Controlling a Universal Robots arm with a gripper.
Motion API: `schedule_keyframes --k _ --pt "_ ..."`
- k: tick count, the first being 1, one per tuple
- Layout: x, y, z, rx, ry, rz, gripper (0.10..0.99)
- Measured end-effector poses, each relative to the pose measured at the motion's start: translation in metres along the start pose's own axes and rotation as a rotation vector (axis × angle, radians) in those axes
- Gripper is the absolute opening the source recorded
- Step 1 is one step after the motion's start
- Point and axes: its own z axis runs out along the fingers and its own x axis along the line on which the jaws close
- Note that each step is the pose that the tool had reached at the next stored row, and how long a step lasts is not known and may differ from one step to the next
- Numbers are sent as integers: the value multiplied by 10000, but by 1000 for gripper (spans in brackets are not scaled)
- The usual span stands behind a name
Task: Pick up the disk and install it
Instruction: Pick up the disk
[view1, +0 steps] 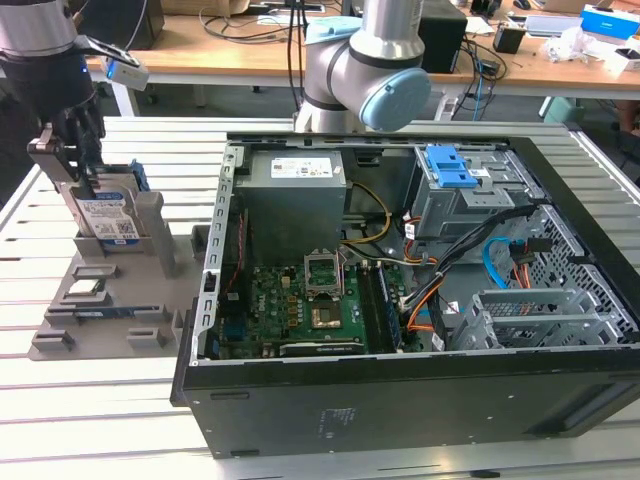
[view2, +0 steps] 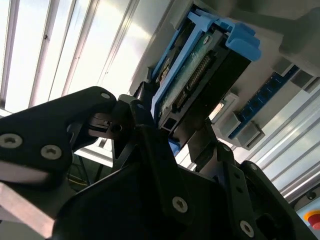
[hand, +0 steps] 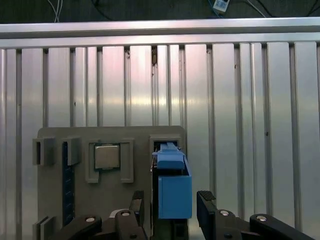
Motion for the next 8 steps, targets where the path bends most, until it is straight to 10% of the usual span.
schedule_keyframes --k 8 --pt "-1 -2 47 0 0 0 541"
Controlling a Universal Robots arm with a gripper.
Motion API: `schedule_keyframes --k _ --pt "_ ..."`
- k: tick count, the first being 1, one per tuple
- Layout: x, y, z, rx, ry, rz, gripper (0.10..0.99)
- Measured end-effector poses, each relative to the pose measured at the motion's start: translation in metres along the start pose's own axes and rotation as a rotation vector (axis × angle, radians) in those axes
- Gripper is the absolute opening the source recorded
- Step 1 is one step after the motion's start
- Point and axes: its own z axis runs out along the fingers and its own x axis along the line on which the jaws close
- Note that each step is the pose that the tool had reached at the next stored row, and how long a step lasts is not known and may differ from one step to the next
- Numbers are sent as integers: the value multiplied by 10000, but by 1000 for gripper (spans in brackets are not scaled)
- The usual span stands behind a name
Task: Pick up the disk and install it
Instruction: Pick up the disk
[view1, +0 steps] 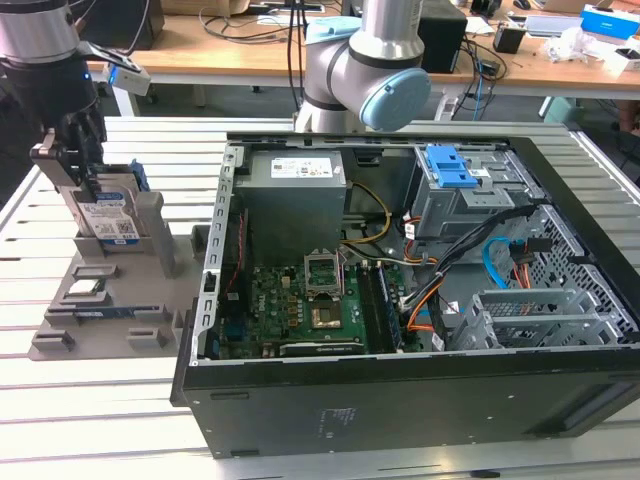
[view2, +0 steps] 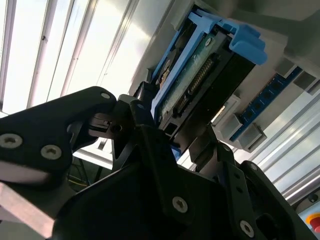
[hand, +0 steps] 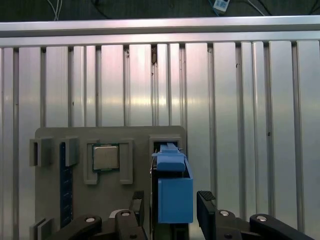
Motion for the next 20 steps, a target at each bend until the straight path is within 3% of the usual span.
schedule_keyframes --k 3,4,10,17,20 --pt "0 0 1 1 0 0 541" --pt "0 -1 2 48 -2 1 541" --pt "0 1 7 663 -11 18 541" --pt "0 2 8 768 -13 20 541" --pt "0 51 18 769 -13 21 541"
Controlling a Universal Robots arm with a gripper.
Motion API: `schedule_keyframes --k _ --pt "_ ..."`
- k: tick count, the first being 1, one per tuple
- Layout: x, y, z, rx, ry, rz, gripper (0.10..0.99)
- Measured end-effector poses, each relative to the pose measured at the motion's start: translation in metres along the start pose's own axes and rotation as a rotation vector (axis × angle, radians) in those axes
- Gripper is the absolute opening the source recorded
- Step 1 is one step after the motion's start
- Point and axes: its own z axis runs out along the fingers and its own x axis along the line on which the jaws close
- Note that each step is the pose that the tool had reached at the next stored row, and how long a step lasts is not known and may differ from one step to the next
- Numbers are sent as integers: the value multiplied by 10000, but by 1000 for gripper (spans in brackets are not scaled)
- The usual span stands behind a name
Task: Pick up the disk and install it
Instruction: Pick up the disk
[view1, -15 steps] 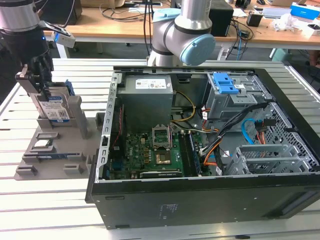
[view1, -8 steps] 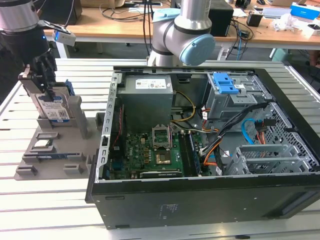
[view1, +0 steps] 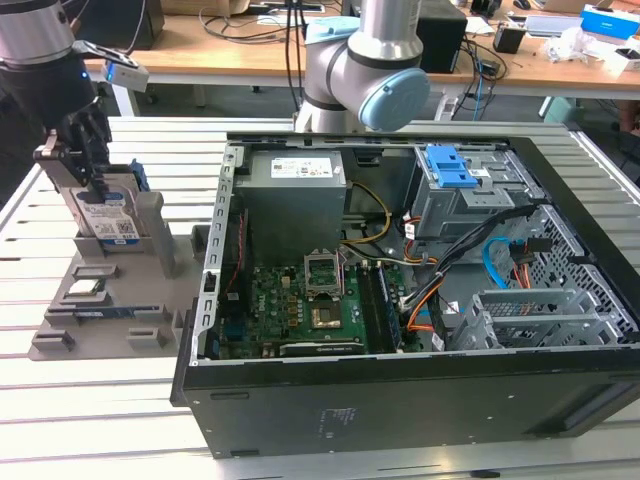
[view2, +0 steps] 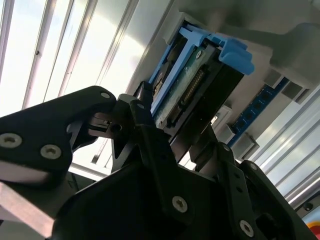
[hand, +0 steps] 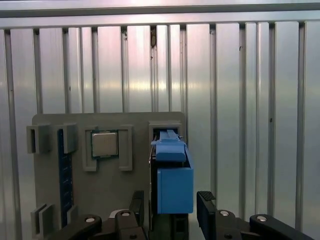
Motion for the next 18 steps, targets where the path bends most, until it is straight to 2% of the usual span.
schedule_keyframes --k 10,18 --pt "1 82 7 0 0 -1 541" --pt "1 86 8 0 0 -1 541"
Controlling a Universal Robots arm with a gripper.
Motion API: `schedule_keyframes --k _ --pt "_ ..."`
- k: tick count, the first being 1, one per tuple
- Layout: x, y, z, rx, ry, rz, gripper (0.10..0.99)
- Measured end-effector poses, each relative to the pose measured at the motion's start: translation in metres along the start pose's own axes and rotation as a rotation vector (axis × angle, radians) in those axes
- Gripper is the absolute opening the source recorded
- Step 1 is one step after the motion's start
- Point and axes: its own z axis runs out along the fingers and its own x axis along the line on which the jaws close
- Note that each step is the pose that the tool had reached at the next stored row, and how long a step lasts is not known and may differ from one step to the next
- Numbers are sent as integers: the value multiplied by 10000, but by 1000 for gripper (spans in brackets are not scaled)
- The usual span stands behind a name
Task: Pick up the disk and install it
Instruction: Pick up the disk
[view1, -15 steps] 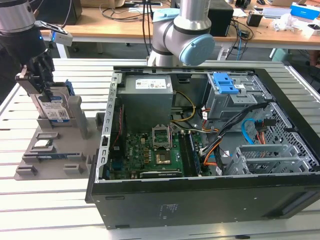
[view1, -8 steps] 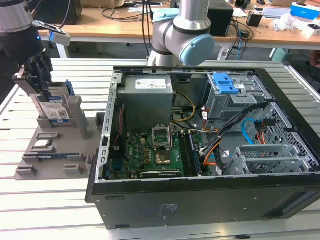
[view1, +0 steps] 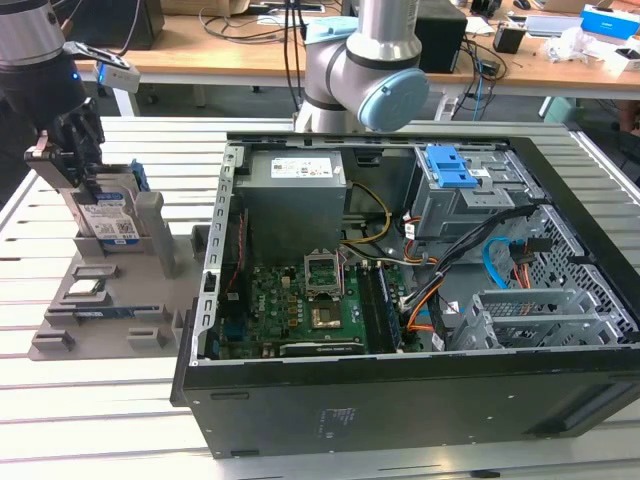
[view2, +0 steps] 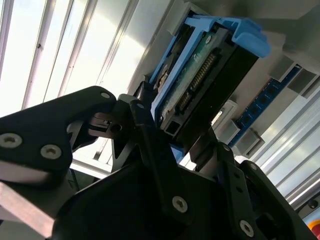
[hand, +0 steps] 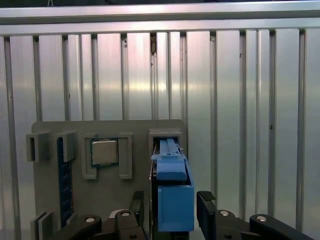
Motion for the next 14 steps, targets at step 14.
schedule_keyframes --k 14 --pt "0 4 1 0 0 0 365"
